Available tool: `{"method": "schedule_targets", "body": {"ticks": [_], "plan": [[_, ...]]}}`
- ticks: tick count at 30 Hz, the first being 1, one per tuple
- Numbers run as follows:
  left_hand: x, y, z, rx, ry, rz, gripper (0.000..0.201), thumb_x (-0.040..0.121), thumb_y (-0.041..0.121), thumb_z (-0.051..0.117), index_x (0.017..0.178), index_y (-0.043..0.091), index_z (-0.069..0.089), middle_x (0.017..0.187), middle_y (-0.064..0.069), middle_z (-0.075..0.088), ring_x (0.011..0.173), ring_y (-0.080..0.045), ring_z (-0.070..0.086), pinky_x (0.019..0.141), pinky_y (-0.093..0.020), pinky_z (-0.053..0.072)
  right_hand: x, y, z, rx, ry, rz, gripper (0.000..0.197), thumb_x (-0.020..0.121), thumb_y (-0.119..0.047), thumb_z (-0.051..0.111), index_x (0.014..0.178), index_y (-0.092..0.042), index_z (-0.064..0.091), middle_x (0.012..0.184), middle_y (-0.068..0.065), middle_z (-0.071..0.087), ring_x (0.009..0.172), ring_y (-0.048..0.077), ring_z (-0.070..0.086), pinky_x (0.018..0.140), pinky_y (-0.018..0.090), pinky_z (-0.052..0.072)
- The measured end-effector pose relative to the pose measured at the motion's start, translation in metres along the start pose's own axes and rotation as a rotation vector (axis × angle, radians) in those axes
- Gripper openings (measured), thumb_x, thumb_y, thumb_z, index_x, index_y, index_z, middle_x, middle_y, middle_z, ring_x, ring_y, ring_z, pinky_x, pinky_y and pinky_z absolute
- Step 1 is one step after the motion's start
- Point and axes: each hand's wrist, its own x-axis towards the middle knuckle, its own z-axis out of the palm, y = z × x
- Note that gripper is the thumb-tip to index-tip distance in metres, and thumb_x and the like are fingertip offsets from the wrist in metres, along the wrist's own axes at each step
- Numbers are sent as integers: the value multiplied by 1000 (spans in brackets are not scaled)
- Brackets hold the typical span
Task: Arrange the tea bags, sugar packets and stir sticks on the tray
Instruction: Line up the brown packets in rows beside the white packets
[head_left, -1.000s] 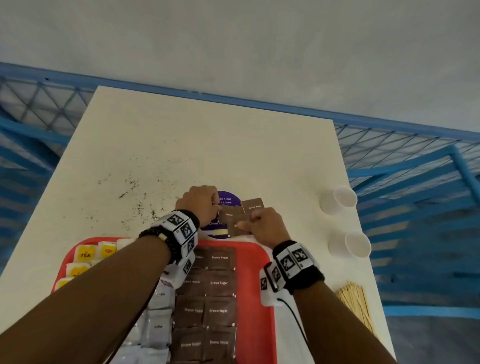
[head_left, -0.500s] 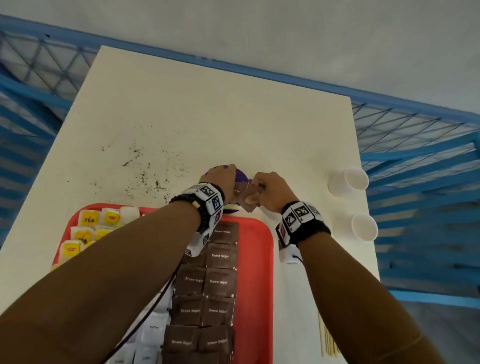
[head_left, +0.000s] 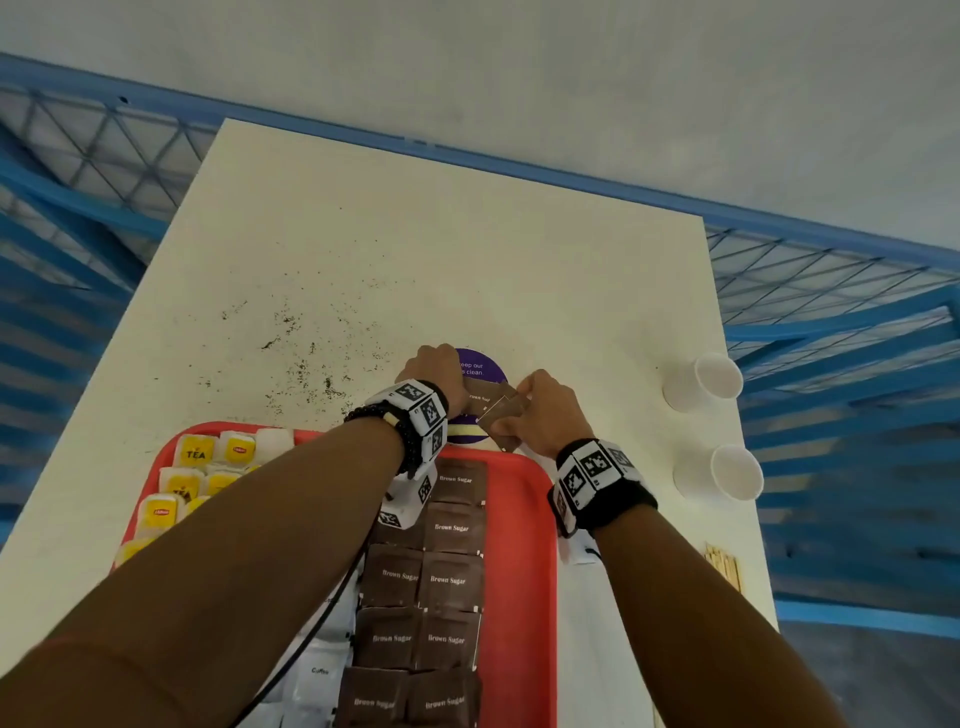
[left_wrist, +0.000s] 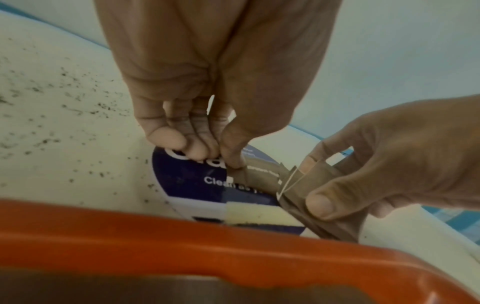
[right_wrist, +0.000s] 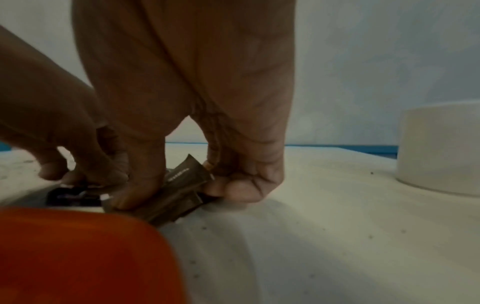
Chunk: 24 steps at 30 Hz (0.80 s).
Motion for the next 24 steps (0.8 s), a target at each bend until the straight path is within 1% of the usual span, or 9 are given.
{"method": "schedule_targets", "body": {"ticks": [4,7,8,10,13,15,17,20,24], "plan": [[2,-5,-3,-36,-55,29,16,90,17,62,93,2,57,107,-22,65,94,-39,65,71,-37,52,0,-6,-1,-135,-16,13,40,64,-36,82,88,-13,61,100,11,65,87,26,63,60,29,46],[6,-12,-6,-67,-42,58,27,92,21,59,72,5,50,93,-21,65,90,-38,67,65,-35,50,-4,-8,0,-96,-19,4,35,68,-29,79,91,-12,59,95,7,63,78,19,59,54,24,42],[7,-13,-7,-76,-26,81,27,93,23,60,73,6,51,93,-19,65,90,-37,66,67,-37,51,-6,-8,1,-57,-20,2,35,72,-23,78,96,-11,56,94,4,61,76,15,56,53,23,39],[6,-13,-10,-80,-4,145,22,91,31,66,95,12,57,102,-10,61,95,-31,62,79,-41,53,-11,-6,1,37,-4,3,37,74,-14,76,102,-13,51,94,0,57,73,10,52,53,21,38],[2,-5,-6,43,-29,247,49,82,37,77,120,16,53,115,-6,52,105,-29,56,89,-44,50,-13,2,-1,156,55,23,37,76,-6,75,102,-10,48,94,2,59,70,8,54,51,17,38],[1,3,0,99,-27,264,50,82,32,77,120,11,51,118,-10,54,109,-32,56,89,-45,51,-14,11,-4,217,104,49,36,77,-5,74,102,-9,47,97,7,64,72,17,62,52,19,45],[2,10,2,116,-57,226,48,85,28,73,120,6,51,121,-13,57,111,-34,58,90,-45,52,-17,19,-9,232,137,67,36,78,-6,74,102,-10,47,99,7,64,78,22,64,54,19,46],[6,15,-2,68,-116,131,48,85,28,75,119,1,55,120,-16,63,109,-36,62,89,-43,54,-23,30,-14,295,160,98,33,78,-9,77,101,-12,52,91,-2,61,79,15,60,55,15,40],[6,10,-3,36,-72,67,34,89,25,72,110,0,62,116,-19,65,102,-36,65,82,-40,55,-27,37,-17,448,159,137,15,78,-15,79,88,-13,68,83,0,67,77,16,62,64,24,46]]}}
